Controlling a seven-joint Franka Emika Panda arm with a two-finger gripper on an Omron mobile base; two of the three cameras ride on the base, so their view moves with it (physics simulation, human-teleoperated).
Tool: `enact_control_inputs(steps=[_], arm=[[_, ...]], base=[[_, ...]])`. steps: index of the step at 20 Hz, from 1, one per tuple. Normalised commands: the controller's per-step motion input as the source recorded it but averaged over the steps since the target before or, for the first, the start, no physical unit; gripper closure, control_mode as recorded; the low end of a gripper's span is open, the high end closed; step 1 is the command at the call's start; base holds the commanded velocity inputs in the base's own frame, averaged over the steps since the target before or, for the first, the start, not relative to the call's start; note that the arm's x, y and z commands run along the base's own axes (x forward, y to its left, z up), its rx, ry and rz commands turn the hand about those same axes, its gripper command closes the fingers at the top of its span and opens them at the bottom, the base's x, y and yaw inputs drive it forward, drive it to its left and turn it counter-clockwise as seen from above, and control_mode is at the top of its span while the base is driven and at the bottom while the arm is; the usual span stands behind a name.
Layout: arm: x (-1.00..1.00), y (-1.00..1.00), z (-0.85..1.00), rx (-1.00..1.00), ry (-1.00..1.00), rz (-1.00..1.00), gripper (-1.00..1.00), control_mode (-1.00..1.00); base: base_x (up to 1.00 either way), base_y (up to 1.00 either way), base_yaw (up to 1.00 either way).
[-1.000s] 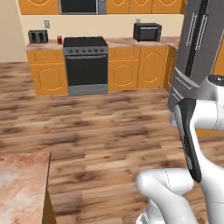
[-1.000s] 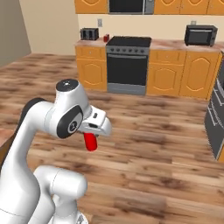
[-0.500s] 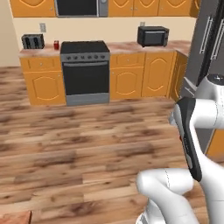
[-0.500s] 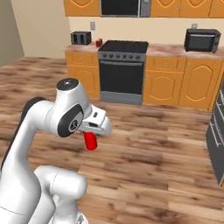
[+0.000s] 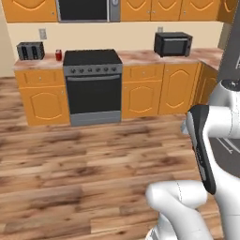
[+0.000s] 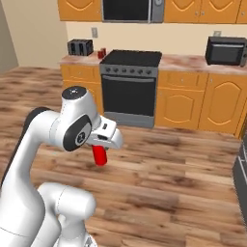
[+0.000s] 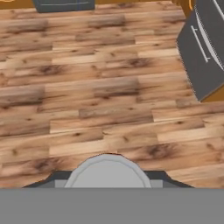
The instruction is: Four empty soda cans are scattered around the kitchen. Gather all the cans and cluster them next to the stove for recycling.
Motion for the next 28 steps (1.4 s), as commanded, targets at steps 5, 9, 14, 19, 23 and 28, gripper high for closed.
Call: enact_control_inputs(steps=[5, 9, 14, 19, 23, 28], arm=[[0.00, 0.00, 0.00, 0.00, 0.00, 0.00, 1.00, 1.00], [0.00, 0.00, 0.00, 0.00, 0.00, 0.00, 1.00, 1.00], [0.00, 0.00, 0.00, 0.00, 0.00, 0.00, 1.00, 1.00], [0.00, 0.00, 0.00, 0.00, 0.00, 0.00, 1.00, 1.00], [0.00, 0.00, 0.00, 0.00, 0.00, 0.00, 1.00, 1.00], [0.00, 0.00, 0.00, 0.00, 0.00, 0.00, 1.00, 1.00]], base=[[1.00, 0.19, -0.01], [1.00, 0.54, -0.04], [1.00, 0.99, -0.08], [1.00, 1.00, -0.14], [1.00, 1.00, -0.13], [1.00, 0.82, -0.06]])
